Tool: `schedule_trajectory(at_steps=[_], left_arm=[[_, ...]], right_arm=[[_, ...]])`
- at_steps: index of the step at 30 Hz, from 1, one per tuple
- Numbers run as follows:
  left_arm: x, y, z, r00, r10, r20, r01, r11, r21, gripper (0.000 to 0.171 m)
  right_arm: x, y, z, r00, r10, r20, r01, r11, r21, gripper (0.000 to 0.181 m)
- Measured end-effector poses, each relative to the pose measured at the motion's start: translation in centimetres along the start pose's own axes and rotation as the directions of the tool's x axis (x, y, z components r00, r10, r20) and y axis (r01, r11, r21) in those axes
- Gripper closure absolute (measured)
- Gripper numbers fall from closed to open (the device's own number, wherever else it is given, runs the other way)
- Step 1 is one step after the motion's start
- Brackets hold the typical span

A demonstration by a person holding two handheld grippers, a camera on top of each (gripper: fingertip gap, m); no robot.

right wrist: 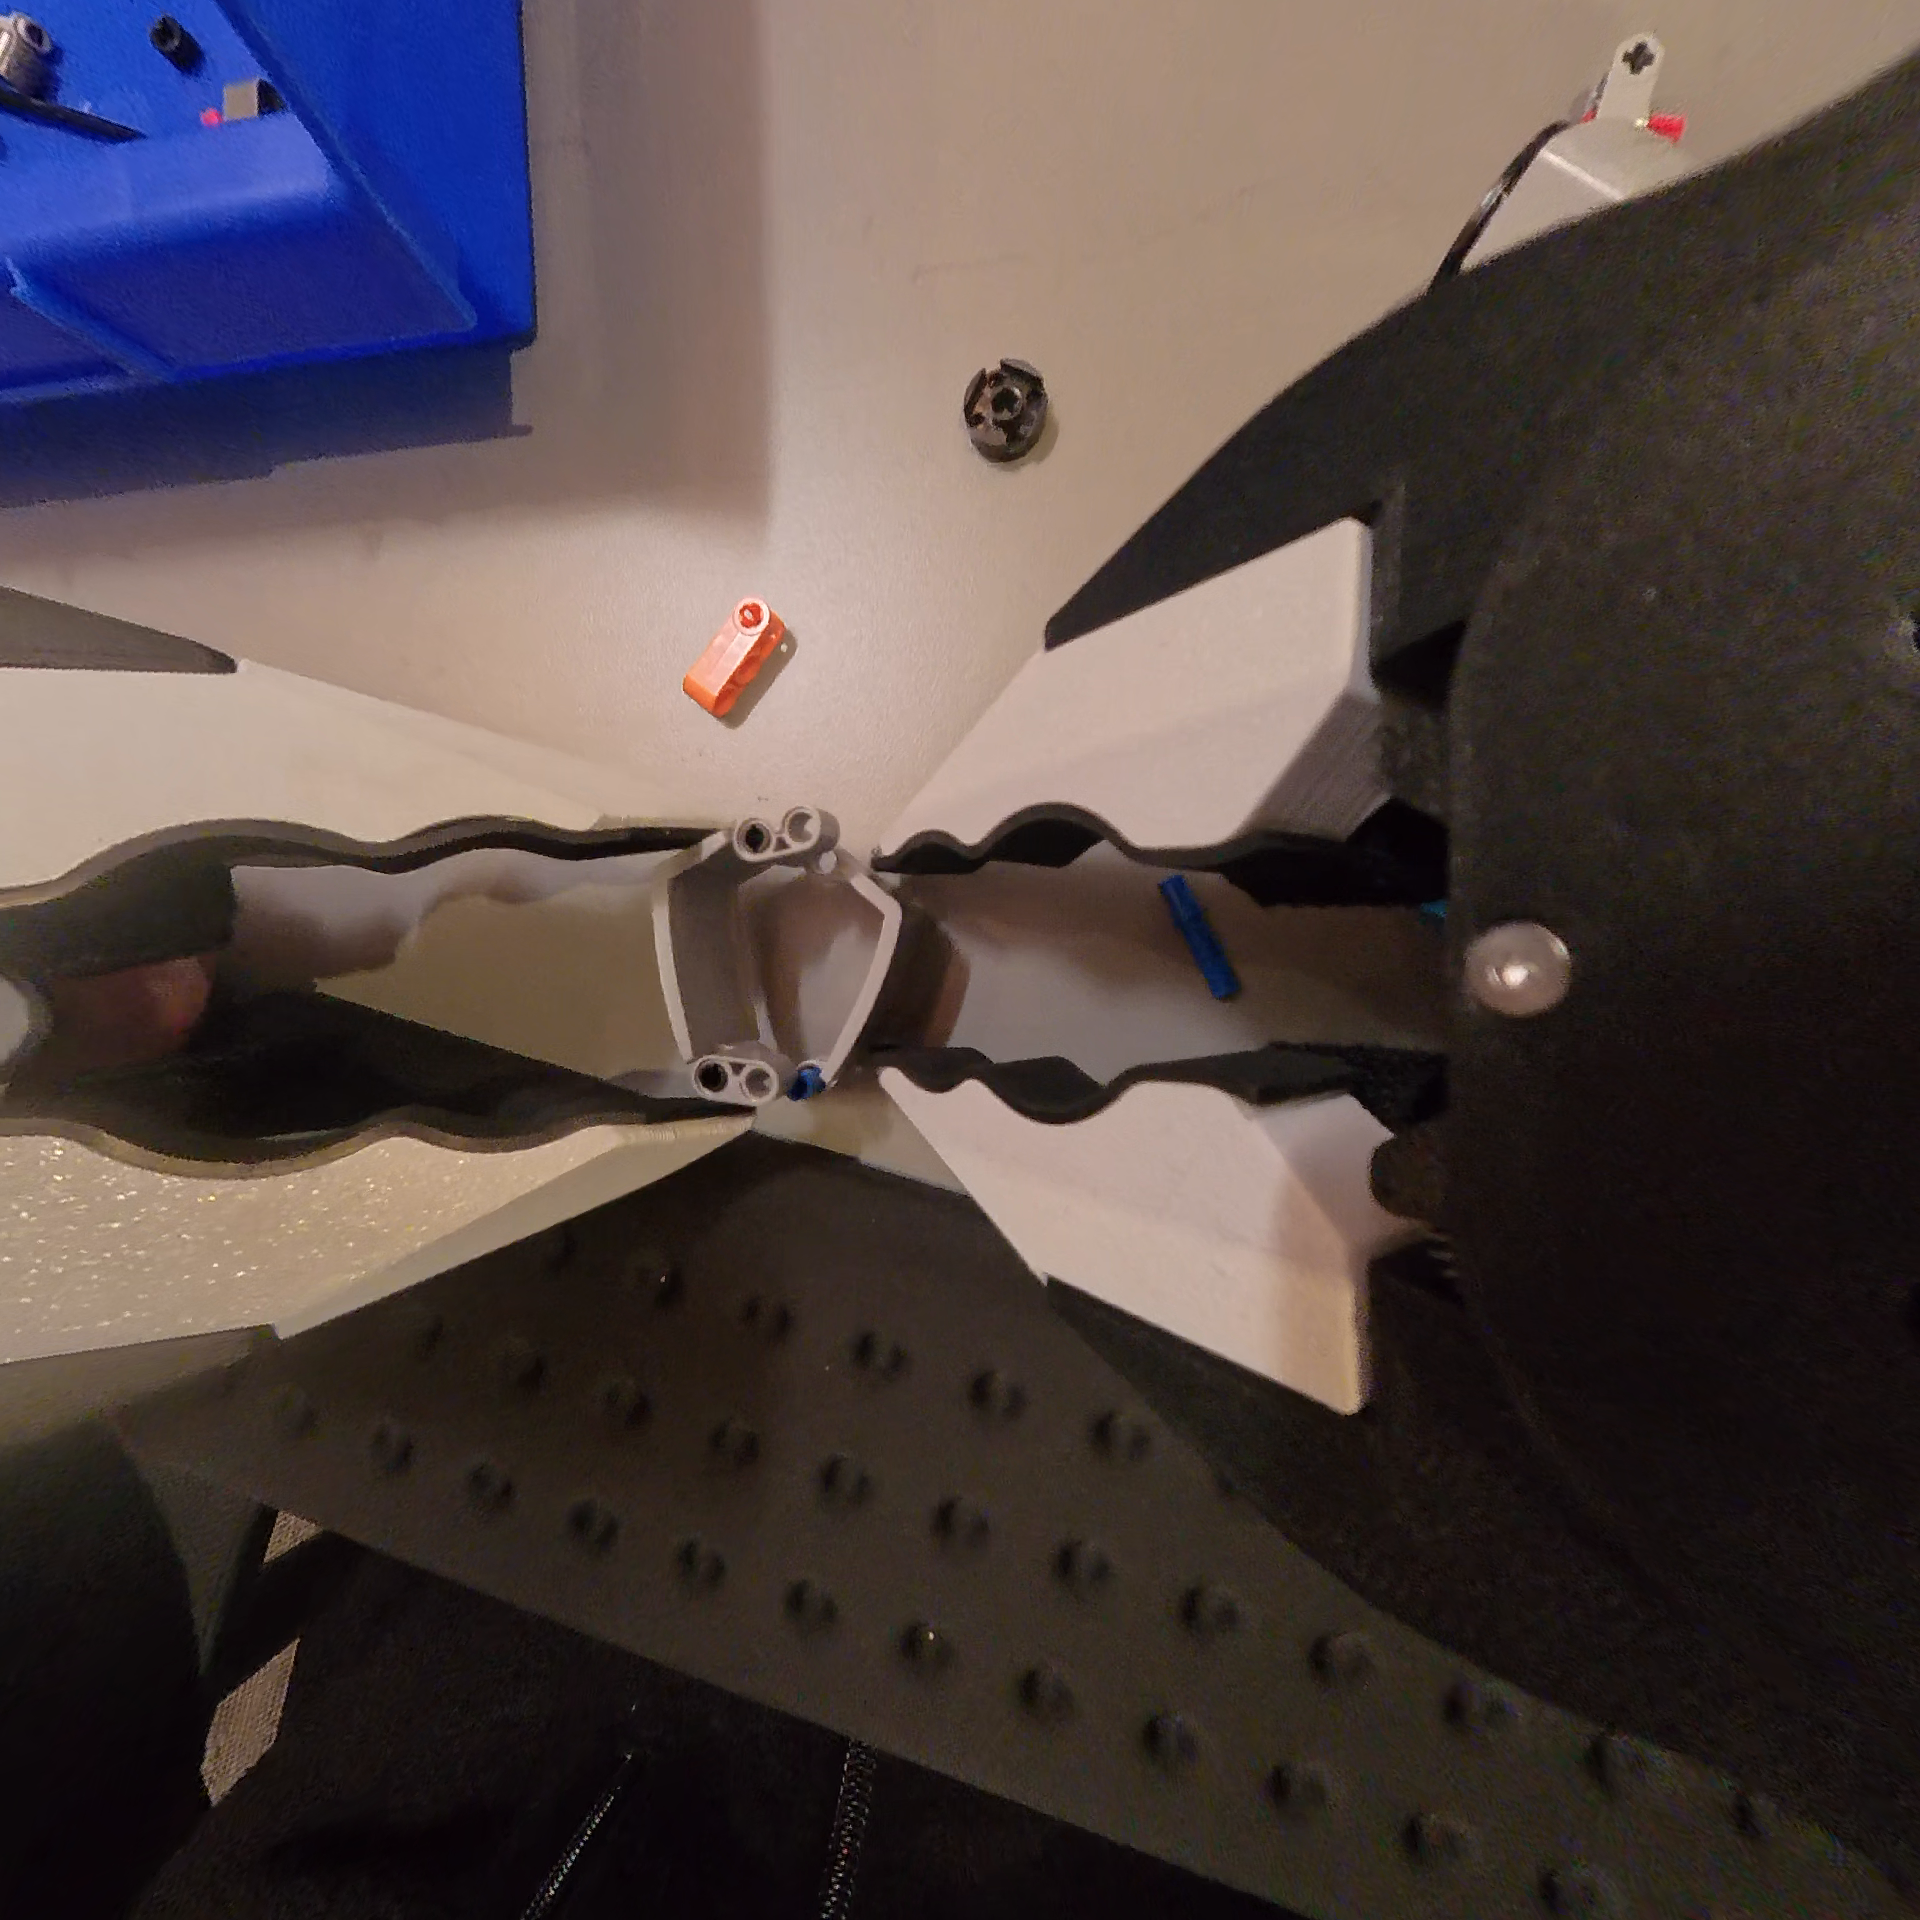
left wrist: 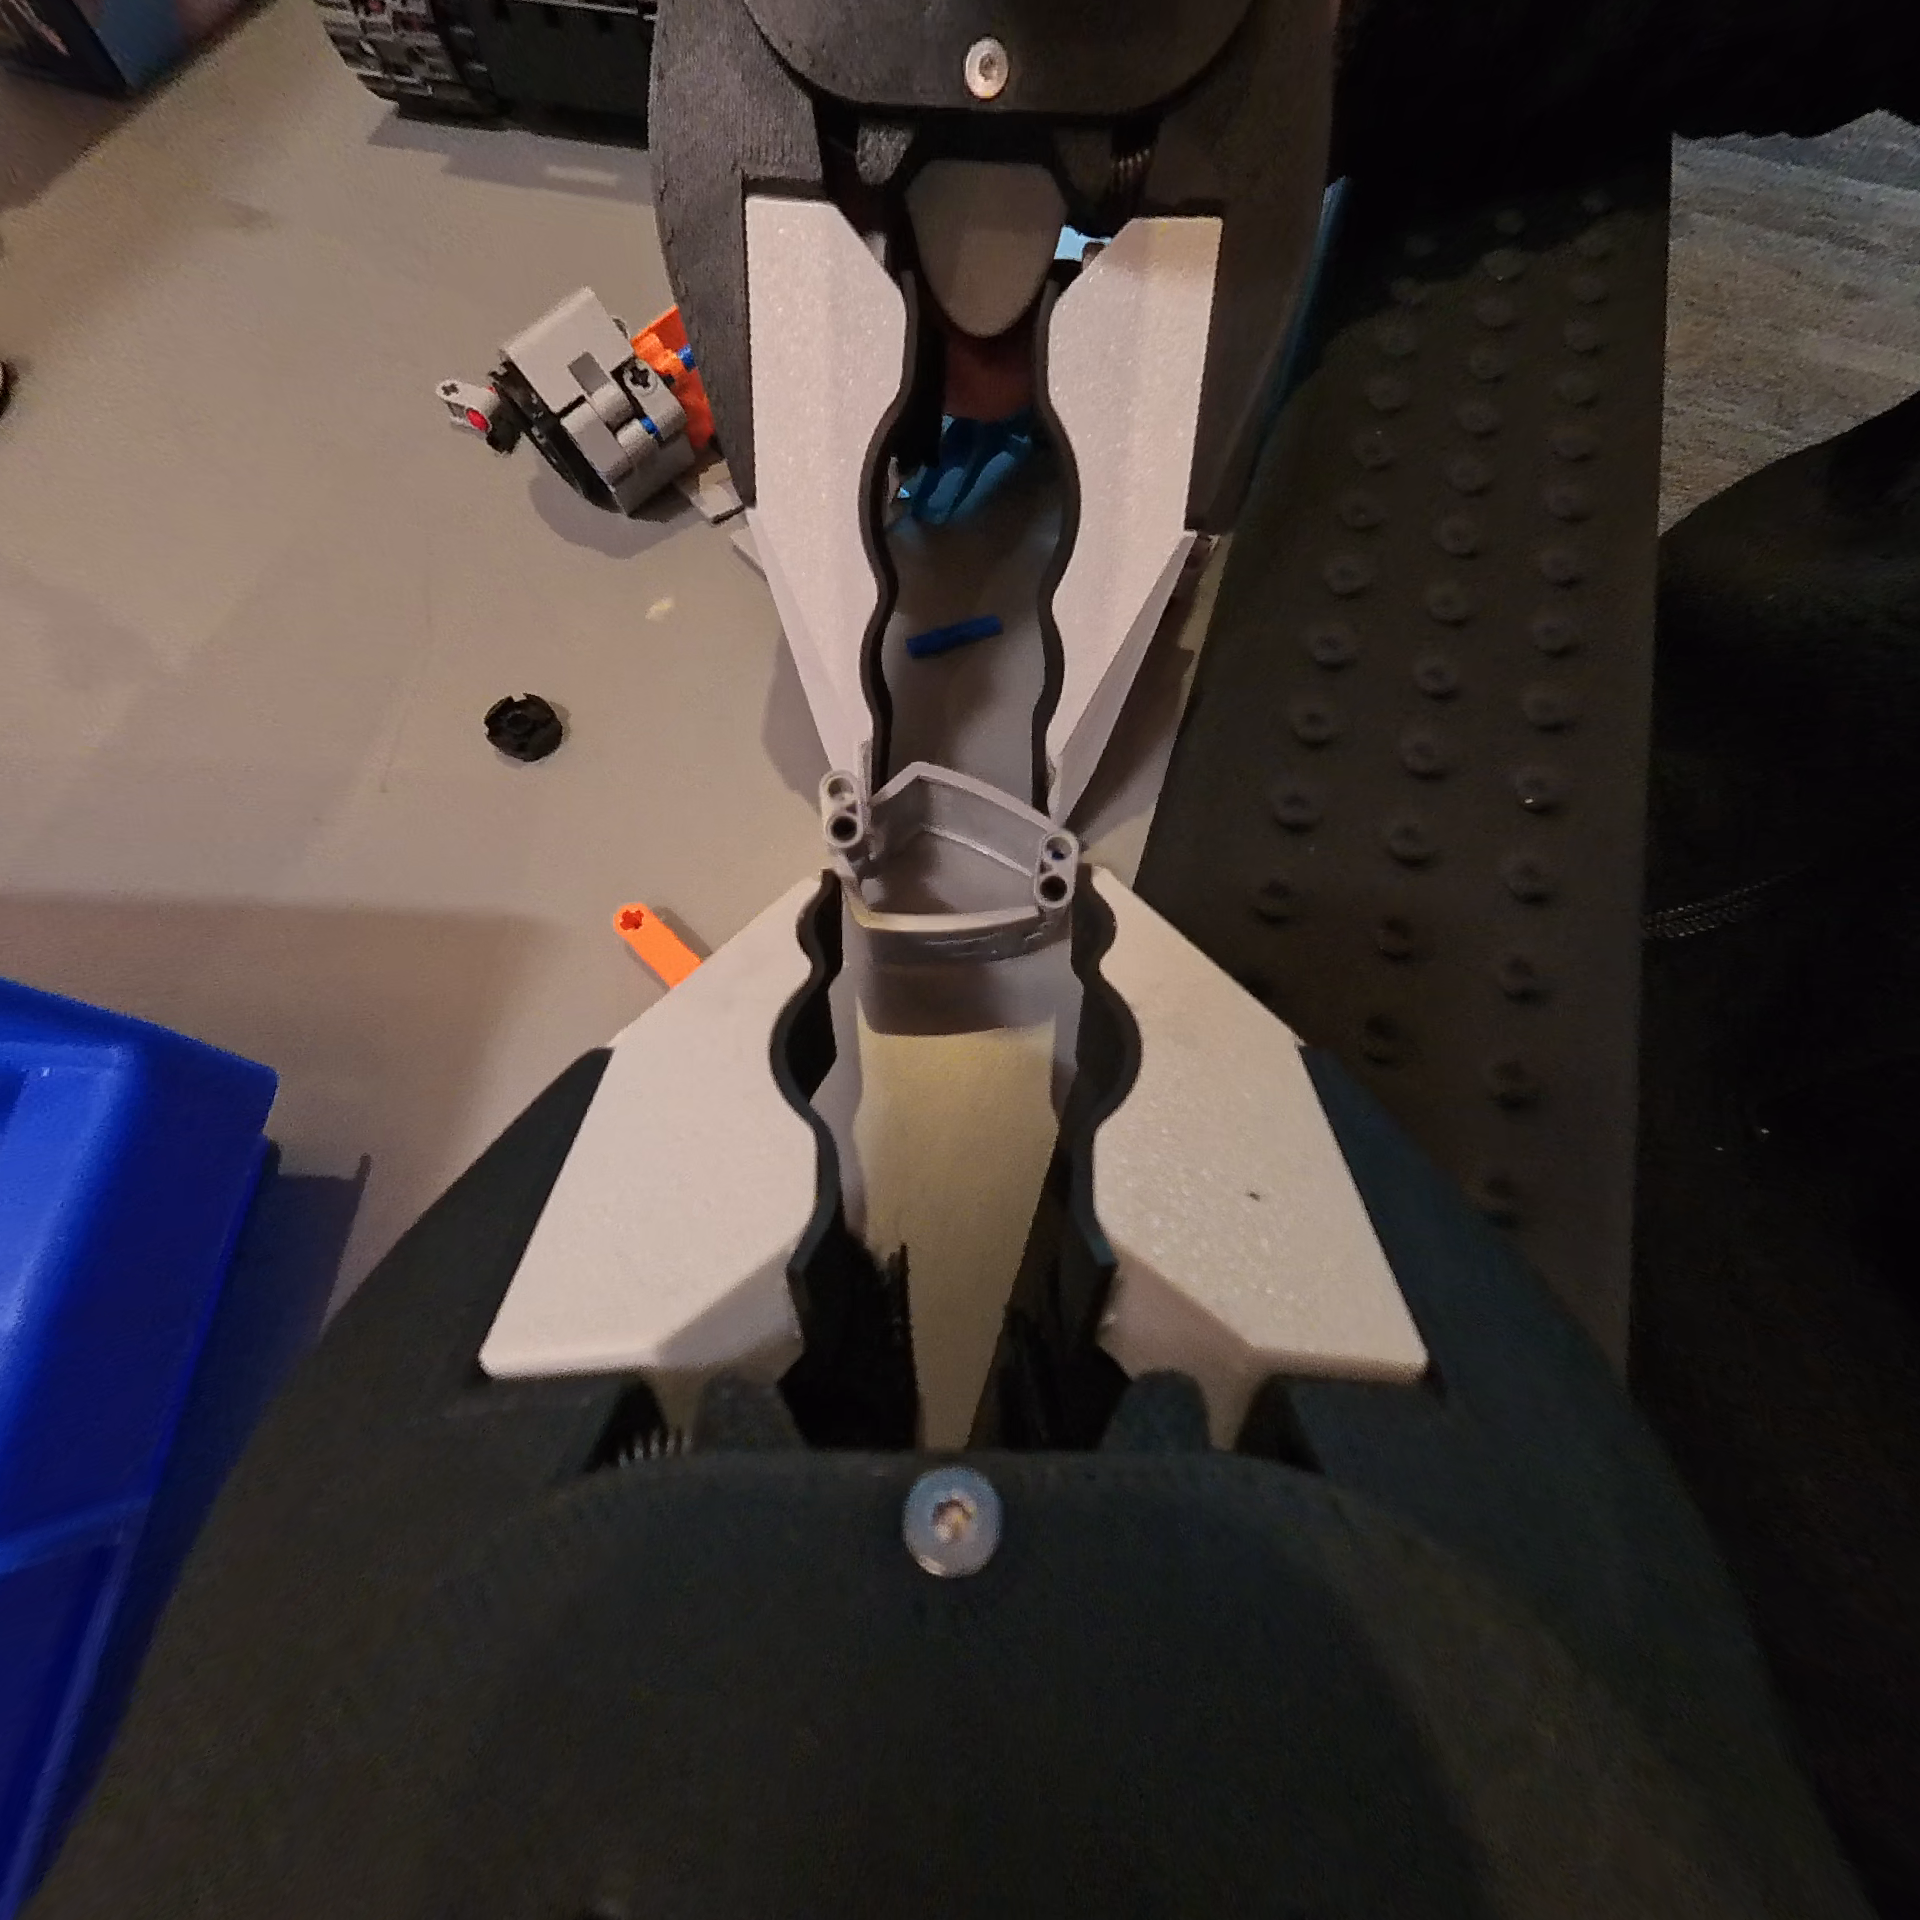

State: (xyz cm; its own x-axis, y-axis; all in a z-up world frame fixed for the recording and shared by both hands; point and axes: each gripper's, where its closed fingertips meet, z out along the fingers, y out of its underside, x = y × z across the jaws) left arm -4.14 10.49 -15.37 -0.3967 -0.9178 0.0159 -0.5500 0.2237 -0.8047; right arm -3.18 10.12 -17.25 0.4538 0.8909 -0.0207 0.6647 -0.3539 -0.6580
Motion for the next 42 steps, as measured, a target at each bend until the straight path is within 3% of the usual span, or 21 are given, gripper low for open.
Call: schedule_trajectory(at_steps=[18, 24, 31, 36, 42], left_arm=[[0.2, 0.0, 0.4, 1.0, 0.017, 0.001, -0.017, 0.999, -0.035, 0.129], [0.1, 0.0, 0.4, 1.0, 0.018, 0.007, -0.018, 0.999, -0.042, 0.129], [0.0, -0.1, 0.5, 1.0, 0.018, 0.015, -0.017, 0.998, -0.056, 0.129], [-0.2, -0.2, 0.6, 0.999, 0.016, 0.027, -0.014, 0.997, -0.076, 0.129], [-0.2, -0.2, 0.8, 0.999, 0.018, 0.031, -0.015, 0.996, -0.089, 0.129]], right_arm=[[0.5, 0.1, -0.6, 1.0, 0.017, -0.025, -0.017, 1.0, -0.009, 0.148], [0.7, -0.6, -1.7, 0.988, 0.154, 0.022, -0.155, 0.987, 0.047, 0.149], [0.8, -0.5, -1.8, 0.99, 0.143, -0.016, -0.143, 0.989, 0.024, 0.15], [1.0, -1.1, -2.3, 0.99, 0.14, -0.033, -0.138, 0.989, 0.053, 0.157], [-0.3, -2.3, -2.8, 0.997, 0.078, 0.001, -0.078, 0.988, 0.134, 0.179]])
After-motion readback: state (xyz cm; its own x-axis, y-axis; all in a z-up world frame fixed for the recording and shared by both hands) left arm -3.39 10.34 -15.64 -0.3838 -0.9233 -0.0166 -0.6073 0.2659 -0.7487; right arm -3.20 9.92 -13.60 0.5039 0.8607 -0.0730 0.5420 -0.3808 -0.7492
